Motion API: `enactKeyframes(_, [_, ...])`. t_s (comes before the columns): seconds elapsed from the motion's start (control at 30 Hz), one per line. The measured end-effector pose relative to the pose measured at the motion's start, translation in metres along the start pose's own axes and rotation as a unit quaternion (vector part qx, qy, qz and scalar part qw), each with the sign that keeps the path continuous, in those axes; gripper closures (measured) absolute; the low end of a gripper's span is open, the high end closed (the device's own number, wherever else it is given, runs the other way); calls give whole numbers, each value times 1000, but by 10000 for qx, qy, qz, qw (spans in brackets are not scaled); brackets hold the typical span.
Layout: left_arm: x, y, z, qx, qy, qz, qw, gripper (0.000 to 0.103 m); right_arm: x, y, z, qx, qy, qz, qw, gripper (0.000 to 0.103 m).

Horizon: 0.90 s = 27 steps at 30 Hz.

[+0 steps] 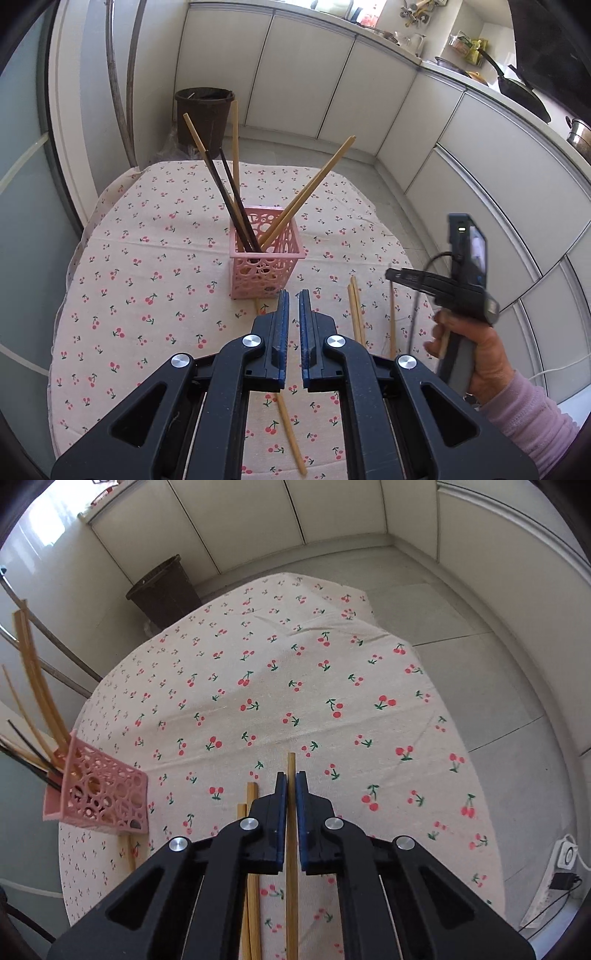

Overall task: Organize utensils
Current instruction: 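Grasp a wooden chopstick with the left gripper while the right gripper grasps another, then insert both held wooden chopsticks into the pink basket and open both grippers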

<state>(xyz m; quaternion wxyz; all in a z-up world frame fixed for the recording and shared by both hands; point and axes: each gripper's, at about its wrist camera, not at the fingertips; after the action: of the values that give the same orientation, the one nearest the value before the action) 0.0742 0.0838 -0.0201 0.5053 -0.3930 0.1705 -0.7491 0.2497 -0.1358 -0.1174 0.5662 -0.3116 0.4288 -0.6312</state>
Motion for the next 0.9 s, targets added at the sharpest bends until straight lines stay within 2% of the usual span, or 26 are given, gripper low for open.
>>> enactKeyframes(0.1, [-14, 21, -5, -566, -314, 17, 9979, 97, 9, -37, -9, 214, -74, 223, 9995, 98])
enactKeyframes(0.2, [-42, 60, -17, -1295, -885, 81, 9876, 97, 9, -69, -14, 481, -262, 389, 9977, 98])
enactKeyframes(0.23, [-50, 72, -20, -1382, -1047, 187, 9847, 93, 10, -79, -17, 574, -283, 449, 9969, 98])
enactKeyframes(0.3, [-62, 96, -24, -1495, -1181, 513, 9803, 84, 14, -92, -22, 627, -258, 555, 9961, 98])
enactKeyframes(0.43, [-67, 129, -27, -1451, -1178, 849, 9787, 71, 21, -99, -26, 693, -265, 635, 9952, 98])
enactKeyframes(0.57, [-63, 153, -31, -1441, -1036, 1217, 9766, 68, 34, -104, -28, 717, -214, 707, 9947, 98])
enactKeyframes(0.63, [-58, 160, -31, -1267, -813, 1479, 9775, 68, 39, -105, -27, 710, -168, 751, 9945, 98])
enactKeyframes(0.7, [-51, 165, -33, -1217, -617, 1687, 9762, 72, 43, -106, -25, 680, -117, 841, 9941, 98])
enactKeyframes(0.73, [-48, 166, -35, -1218, -526, 1694, 9766, 84, 43, -108, -25, 684, -115, 872, 9938, 98])
enactKeyframes(0.8, [-46, 163, -38, -1240, -484, 1562, 9787, 96, 42, -112, -24, 746, -127, 933, 9928, 98])
enactKeyframes(0.9, [-50, 148, -44, -1206, -704, 1303, 9816, 98, 37, -122, -26, 818, -184, 1062, 9908, 98])
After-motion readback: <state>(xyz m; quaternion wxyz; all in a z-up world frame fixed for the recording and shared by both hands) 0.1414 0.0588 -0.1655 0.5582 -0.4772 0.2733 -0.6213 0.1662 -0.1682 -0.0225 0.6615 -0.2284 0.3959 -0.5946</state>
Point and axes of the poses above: each gripper's, at about its wrist camera, not at the fingertips, and y roughly the way its jaws point, x to its right, z to its top, and after that the axes turned 14 degrees about -z, right-handed
